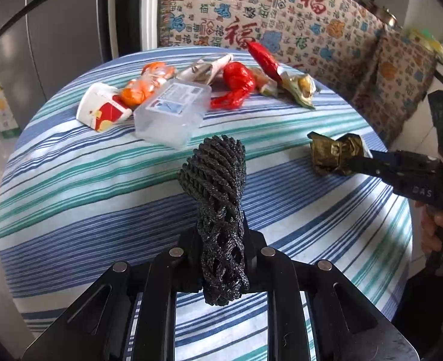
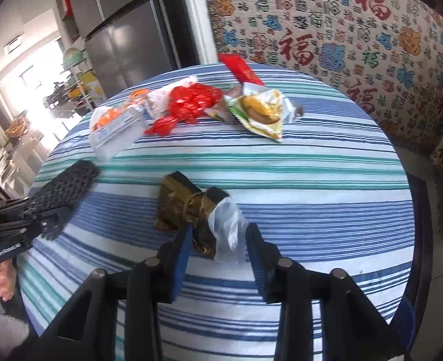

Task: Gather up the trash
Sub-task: 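Grasp the black foam net sleeve with the left gripper while the right gripper grasps the gold wrapper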

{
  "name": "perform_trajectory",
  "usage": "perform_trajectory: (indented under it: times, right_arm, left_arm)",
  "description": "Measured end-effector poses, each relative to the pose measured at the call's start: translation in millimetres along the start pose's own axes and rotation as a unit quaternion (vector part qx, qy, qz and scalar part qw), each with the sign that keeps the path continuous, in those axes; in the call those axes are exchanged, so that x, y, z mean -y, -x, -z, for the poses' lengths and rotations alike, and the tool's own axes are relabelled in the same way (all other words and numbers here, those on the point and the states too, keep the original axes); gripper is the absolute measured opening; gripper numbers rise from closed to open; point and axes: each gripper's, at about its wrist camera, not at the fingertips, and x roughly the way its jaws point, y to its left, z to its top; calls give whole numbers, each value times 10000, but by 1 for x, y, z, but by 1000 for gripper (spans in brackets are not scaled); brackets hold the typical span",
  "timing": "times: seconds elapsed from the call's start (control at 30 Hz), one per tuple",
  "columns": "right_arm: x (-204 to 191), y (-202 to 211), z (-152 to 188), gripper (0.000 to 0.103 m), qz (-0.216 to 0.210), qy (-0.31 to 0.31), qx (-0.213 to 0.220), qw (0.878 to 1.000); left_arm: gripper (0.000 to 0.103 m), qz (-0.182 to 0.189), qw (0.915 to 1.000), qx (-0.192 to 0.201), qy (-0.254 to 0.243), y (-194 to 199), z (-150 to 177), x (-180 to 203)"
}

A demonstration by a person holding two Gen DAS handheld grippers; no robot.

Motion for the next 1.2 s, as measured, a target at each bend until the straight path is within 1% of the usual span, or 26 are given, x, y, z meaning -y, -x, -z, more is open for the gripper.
perform_trajectory:
  times: [0.03,0.07,0.1,0.13,0.17,0.2,0.3,0.4,0.47,0.57,0.6,0.63,0.67,0.7,0.73,0.77,0.8,0.87,1.03,1.2]
  right_arm:
    - [0,0,1,54,61,58,-7,10000]
    - [0,0,3,62,145,134,1,9998]
    - [1,-1,4,67,193,218,-3,9996]
    - [1,-1,5,69,207,267,-14,9994]
    - [2,-1,5,72,238,352,-12,9991]
    - [1,0,5,73,273,431,9,9987]
    - [-2,2,0,73,398,662,112,9969]
    - [-9,7,-6,73,242,862,193,9958]
    - [-17,7,-8,73,156,1049,241,9941]
    - [-25,-1,-12,73,126,1201,163,9925]
    - [-26,-4,-12,72,104,1183,106,9929]
    - [-26,-6,-13,67,78,1163,61,9932]
    - [-26,-7,-14,40,48,1152,4,9933]
    - [-25,-7,-15,33,47,1137,-44,9935]
    - [-24,-4,-16,31,64,1081,-31,9941]
    - [-22,-2,-16,20,49,1024,-38,9947]
    - [-19,2,-16,18,17,917,-14,9958]
    - [-16,9,-16,17,16,785,5,9969]
    - [-11,23,-11,16,51,650,100,9978]
    - [-5,39,-10,16,175,495,292,9982]
  left_arm:
    - [24,-9,10000,-4,-7,-2,2,0]
    - [30,-16,10000,-23,0,-4,2,-1]
    - [47,-22,10000,-48,10,-7,3,-2]
    - [60,-17,10000,-27,12,-8,2,-1]
    - [64,-24,10000,7,-7,-9,2,0]
    - [67,-64,10000,9,-40,-9,3,1]
    - [67,-162,9998,19,-96,-12,1,2]
    - [67,-202,9998,23,-89,-10,1,1]
    - [69,-243,9996,84,-140,-7,0,1]
    - [70,-318,9992,153,-181,-6,-2,0]
    - [69,-333,9992,162,-177,-6,-3,-1]
    - [68,-334,9991,167,-182,-6,-3,-2]
    - [65,-322,9991,165,-198,-6,-3,-3]
    - [49,-289,9992,164,-218,-6,-3,-3]
    - [26,-241,9994,123,-236,-7,-2,-3]
    - [16,-150,9996,52,-232,-9,-2,-3]
    - [16,-76,9998,41,-188,-9,-2,-5]
    - [14,-25,9999,88,-88,-7,-1,-5]
    - [13,136,9997,176,117,-1,-3,-5]
    - [13,170,9994,279,118,6,-5,2]
